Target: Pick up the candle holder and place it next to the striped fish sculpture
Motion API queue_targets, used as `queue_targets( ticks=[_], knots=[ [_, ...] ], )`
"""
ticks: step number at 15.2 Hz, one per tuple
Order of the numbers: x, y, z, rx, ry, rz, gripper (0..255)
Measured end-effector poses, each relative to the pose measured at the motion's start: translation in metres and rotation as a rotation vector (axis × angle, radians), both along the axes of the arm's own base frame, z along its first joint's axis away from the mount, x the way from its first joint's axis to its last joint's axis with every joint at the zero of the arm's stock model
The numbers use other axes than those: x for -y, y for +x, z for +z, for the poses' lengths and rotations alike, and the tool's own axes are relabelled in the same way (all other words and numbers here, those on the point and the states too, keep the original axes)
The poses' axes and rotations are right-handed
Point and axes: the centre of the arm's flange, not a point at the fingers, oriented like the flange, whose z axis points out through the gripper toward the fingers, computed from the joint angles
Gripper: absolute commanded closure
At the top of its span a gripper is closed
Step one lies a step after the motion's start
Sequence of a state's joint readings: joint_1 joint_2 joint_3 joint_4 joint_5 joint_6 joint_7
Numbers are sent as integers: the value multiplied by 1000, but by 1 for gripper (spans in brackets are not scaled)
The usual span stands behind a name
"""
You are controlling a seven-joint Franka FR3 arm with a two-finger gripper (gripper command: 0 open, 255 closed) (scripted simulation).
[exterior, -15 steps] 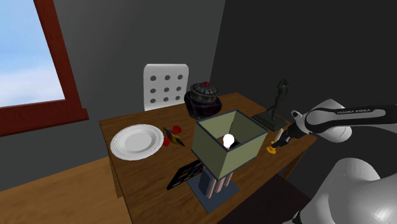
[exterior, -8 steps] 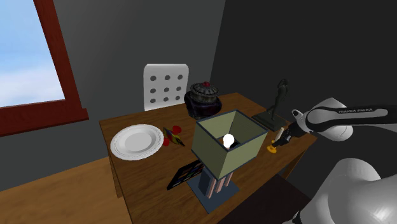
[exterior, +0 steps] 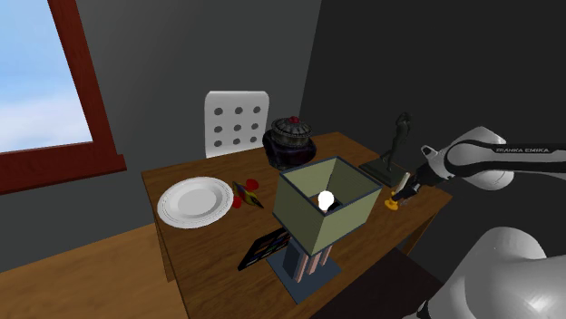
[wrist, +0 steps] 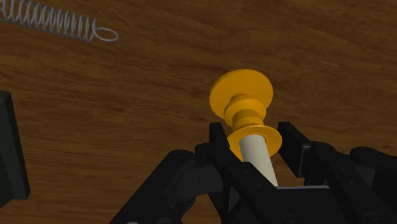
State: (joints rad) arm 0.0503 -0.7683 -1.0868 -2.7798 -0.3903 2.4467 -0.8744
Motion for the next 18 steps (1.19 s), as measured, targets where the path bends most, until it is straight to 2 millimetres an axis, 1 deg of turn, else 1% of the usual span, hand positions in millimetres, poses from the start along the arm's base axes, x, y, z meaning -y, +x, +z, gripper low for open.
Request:
queue_targets(
  ticks=[18],
  knots=[
    [0,0,95,0,0,0,255]
  ],
)
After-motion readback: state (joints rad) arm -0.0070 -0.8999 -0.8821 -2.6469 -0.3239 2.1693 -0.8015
